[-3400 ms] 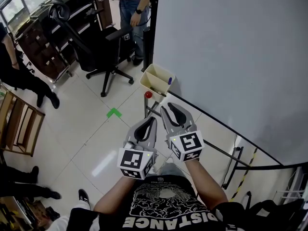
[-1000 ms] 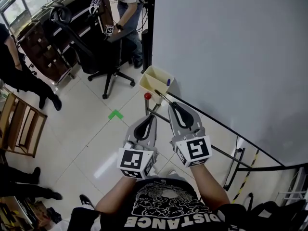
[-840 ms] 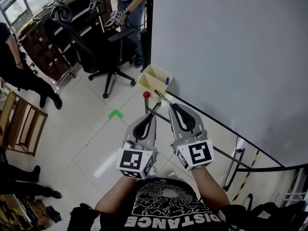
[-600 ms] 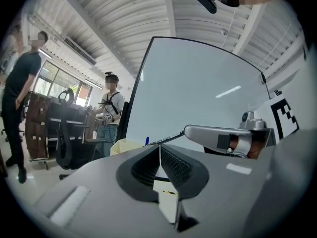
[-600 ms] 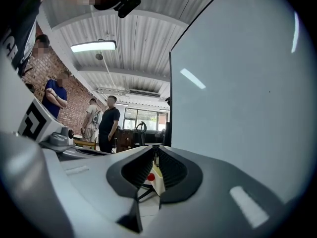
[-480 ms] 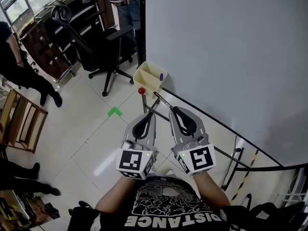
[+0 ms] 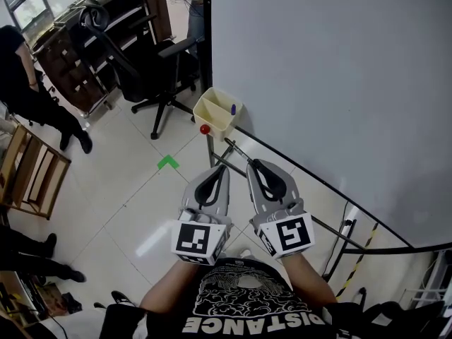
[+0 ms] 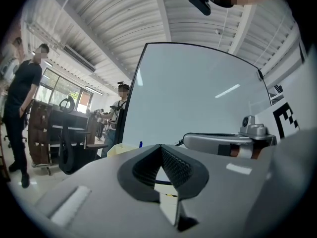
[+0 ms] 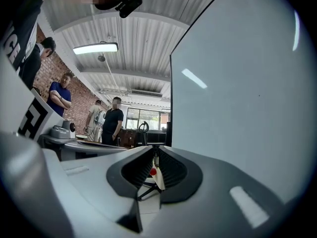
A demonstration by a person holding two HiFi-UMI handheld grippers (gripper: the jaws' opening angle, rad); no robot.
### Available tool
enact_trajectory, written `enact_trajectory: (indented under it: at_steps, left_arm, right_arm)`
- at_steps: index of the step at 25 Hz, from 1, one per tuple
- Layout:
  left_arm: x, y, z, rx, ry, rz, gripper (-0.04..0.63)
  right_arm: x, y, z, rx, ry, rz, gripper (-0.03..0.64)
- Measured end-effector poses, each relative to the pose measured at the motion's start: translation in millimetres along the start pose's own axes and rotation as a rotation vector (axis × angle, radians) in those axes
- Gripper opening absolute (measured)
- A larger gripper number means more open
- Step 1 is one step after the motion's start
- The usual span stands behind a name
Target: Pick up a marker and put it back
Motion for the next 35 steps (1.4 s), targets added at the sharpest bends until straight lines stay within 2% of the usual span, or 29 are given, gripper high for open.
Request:
enact_trajectory:
  at_steps: [6, 17, 35]
  left_arm:
    - [4, 3, 3, 0.027, 0.011, 0.02, 0.005]
    - [-1, 9, 1, 0.016, 0.012, 0.014, 0.005]
    - [-9, 50, -21, -0.009, 0.074, 0.033, 0.005]
  right_arm:
    - [1, 4, -1, 0.011, -0.01, -0.001, 0.032]
    - [1, 1, -11, 0.0, -0.015, -0.006, 0.032]
    - [-26, -13, -72, -0.049, 0.039, -0.009, 0.032]
Point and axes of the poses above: the fingertips, and each gripper's own axes: z backward along the fingers, y to its left, x out of its top, the point moved 5 cm from there along z, backward along the fingers
